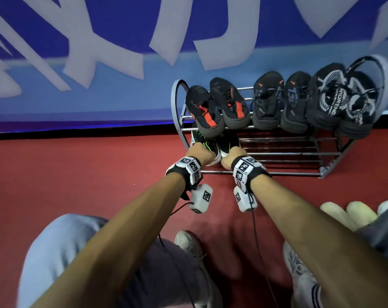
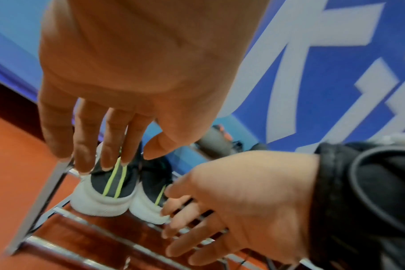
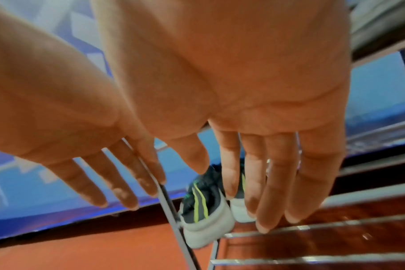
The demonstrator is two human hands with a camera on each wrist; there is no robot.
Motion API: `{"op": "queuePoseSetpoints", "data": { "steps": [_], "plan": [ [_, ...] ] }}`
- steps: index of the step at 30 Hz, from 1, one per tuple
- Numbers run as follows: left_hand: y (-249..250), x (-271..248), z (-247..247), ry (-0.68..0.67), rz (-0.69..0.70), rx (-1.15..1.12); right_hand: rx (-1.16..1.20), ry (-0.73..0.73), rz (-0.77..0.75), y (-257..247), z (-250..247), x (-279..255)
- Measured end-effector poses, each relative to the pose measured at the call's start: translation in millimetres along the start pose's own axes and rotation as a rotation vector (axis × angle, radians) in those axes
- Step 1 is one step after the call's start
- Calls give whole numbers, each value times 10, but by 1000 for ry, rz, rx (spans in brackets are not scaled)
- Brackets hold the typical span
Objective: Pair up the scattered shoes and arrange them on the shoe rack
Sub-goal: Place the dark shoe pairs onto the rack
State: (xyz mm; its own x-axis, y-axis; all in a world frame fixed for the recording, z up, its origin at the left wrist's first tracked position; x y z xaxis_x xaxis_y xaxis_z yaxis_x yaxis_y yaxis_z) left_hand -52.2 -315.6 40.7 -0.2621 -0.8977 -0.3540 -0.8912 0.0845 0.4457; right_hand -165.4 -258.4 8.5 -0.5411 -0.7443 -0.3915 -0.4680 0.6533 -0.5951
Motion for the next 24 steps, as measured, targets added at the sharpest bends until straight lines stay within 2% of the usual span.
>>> {"op": "queuePoseSetpoints", "data": {
  "steps": [3, 5, 9, 11, 13, 16, 19, 24],
  "plan": [
    [165, -366, -358, 3, 104, -106, 71, 31, -79, -220, -313, -363],
    [287, -689, -658, 59, 147, -283, 185, 108, -134, -333, -626, -657],
    [575, -1362, -1192, 324, 294, -717, 606, 316, -304, -512, -1249, -1264],
    [708, -1676, -1339, 374, 378, -892, 840, 343, -347, -575, -1498, -1551],
    [797, -1899, -1360, 352, 446, -985, 994, 286, -336, -593, -1721, -1808],
    [946, -2044, -1196, 220, 508, -1017, 1042, 218, -313, -433, -2013, -2163],
    [1159, -2026, -980, 101, 580, -949, 998, 287, -268, -135, -2263, -2376],
    [1457, -1980, -618, 10, 618, -851, 939, 398, -148, 317, -2651, -2456]
  ]
}}
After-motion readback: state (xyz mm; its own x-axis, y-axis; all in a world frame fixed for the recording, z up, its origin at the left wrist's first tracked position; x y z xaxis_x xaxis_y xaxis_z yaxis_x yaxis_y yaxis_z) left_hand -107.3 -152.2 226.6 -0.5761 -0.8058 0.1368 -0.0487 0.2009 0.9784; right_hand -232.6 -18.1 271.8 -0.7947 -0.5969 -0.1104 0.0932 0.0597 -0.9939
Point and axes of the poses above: each hand's wrist, its own x-axis towards the middle knuckle, its own z-axis out of the palm, y = z × x, the point moved 1 cm from there along x, towards the middle knuckle, and after that the axes turned 5 degrees about x, right-handed, at the moved point
